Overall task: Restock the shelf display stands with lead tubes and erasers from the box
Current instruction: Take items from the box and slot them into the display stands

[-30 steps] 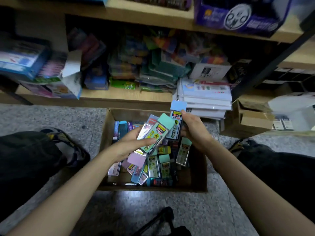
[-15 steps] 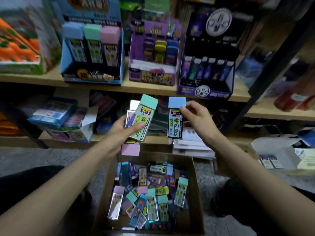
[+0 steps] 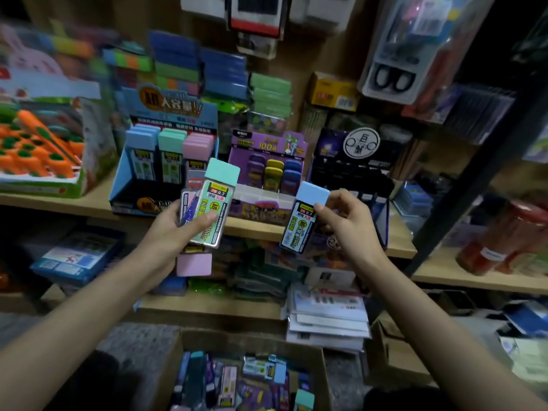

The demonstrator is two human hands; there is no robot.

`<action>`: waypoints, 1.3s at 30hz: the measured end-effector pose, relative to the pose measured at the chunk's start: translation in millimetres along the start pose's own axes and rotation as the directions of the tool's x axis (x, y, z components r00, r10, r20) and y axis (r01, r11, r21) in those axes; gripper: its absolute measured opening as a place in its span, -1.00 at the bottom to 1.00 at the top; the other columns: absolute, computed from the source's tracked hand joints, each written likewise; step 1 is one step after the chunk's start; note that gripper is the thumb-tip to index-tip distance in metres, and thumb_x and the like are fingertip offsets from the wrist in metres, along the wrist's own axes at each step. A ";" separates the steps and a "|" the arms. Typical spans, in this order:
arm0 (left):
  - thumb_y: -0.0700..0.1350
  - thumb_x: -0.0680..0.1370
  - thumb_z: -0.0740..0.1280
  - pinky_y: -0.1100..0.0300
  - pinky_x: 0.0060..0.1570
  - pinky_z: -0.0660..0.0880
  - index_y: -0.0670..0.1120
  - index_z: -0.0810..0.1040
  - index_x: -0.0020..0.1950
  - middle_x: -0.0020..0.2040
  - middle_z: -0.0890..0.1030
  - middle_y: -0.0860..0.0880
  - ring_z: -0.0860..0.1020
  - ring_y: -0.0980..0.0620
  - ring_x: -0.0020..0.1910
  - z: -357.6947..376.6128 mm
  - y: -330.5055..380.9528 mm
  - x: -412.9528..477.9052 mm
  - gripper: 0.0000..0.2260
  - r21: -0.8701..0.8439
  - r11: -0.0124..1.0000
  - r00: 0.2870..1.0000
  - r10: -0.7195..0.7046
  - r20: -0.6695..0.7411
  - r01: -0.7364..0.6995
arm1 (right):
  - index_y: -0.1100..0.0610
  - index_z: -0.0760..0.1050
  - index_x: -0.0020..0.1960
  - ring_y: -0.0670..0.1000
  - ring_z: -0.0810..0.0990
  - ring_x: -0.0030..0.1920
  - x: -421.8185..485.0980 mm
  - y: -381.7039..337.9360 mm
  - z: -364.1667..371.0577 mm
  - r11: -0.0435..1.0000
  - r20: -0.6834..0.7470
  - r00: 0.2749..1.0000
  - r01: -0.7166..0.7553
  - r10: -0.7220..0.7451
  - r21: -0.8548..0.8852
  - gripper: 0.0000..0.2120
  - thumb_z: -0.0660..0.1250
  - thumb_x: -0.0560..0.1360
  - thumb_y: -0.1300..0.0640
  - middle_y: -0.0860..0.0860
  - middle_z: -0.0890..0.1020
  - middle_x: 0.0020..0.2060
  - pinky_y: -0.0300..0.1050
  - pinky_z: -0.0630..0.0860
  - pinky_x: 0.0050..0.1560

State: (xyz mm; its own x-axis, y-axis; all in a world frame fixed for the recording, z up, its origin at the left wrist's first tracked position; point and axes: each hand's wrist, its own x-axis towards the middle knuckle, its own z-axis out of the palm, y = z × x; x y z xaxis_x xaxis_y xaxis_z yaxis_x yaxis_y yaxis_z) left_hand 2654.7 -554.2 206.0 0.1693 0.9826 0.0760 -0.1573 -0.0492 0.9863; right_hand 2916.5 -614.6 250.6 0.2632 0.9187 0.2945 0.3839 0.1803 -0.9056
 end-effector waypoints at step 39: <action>0.04 0.26 0.46 0.26 -0.34 0.55 -0.06 0.55 0.13 -0.06 0.70 0.00 0.67 0.05 -0.15 -135.7 27.6 -9.5 -0.53 -0.113 0.994 0.918 -0.038 -0.395 -0.007 | 0.13 0.52 0.11 -0.03 0.53 -0.18 127.6 -86.3 259.5 0.896 0.326 0.903 0.366 -0.278 -0.250 -0.77 0.41 0.46 0.20 -0.03 0.55 -0.14 -0.38 0.37 -0.39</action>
State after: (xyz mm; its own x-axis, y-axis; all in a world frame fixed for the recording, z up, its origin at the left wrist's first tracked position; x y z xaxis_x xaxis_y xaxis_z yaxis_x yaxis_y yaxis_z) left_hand 2516.7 -540.6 212.7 -0.2225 0.9746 -0.0255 -0.2677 -0.0359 0.9628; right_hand 2687.3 -421.7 287.1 -0.1578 0.8947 0.4180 0.6617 0.4100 -0.6278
